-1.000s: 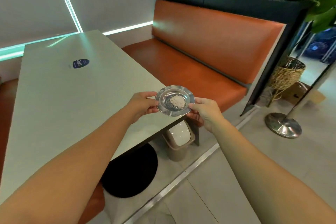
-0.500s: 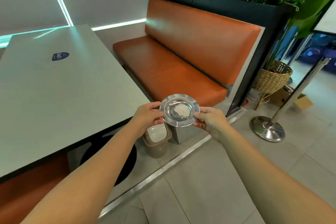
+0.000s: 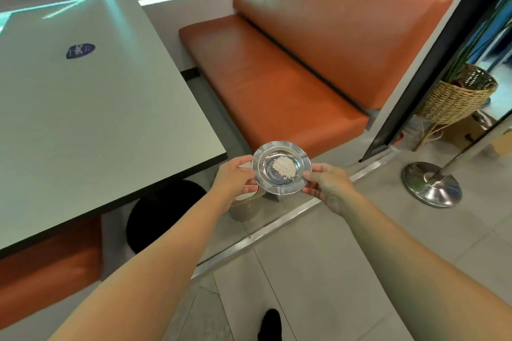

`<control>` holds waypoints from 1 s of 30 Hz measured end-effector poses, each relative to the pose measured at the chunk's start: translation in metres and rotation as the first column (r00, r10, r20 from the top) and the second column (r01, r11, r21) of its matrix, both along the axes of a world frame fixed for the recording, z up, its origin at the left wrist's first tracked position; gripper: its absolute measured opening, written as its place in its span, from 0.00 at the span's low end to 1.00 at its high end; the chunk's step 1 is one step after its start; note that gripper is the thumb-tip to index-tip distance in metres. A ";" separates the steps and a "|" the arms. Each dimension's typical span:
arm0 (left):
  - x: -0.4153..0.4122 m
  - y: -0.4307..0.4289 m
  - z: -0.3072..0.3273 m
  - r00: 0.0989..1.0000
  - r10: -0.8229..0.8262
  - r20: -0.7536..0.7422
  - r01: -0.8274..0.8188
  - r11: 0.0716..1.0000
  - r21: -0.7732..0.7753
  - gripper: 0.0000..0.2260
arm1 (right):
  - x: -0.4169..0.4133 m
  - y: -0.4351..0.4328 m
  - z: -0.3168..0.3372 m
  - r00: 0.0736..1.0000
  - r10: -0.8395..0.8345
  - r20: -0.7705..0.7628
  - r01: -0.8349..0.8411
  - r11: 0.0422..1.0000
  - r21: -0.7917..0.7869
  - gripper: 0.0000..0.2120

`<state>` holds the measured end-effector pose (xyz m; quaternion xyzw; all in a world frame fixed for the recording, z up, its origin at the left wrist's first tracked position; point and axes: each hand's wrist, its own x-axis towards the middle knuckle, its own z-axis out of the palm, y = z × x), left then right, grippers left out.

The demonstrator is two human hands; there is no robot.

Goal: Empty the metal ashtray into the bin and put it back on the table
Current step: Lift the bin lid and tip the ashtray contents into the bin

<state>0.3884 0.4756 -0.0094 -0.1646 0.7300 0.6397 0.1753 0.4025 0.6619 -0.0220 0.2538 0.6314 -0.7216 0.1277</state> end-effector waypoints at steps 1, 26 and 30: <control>-0.009 0.001 -0.005 1.000 0.011 0.008 -0.011 1.000 -0.004 0.21 | -0.009 0.000 -0.006 1.000 0.004 0.008 -0.004 1.000 0.004 0.05; -0.181 -0.027 -0.211 0.980 0.197 -0.015 -0.179 0.853 -0.491 0.16 | -0.218 -0.021 -0.232 0.957 0.240 0.162 -0.257 0.962 0.091 0.06; -0.187 -0.040 -0.252 0.988 0.156 0.006 -0.120 0.784 -0.609 0.18 | -0.227 -0.032 -0.277 0.938 0.284 0.197 -0.308 0.946 0.103 0.06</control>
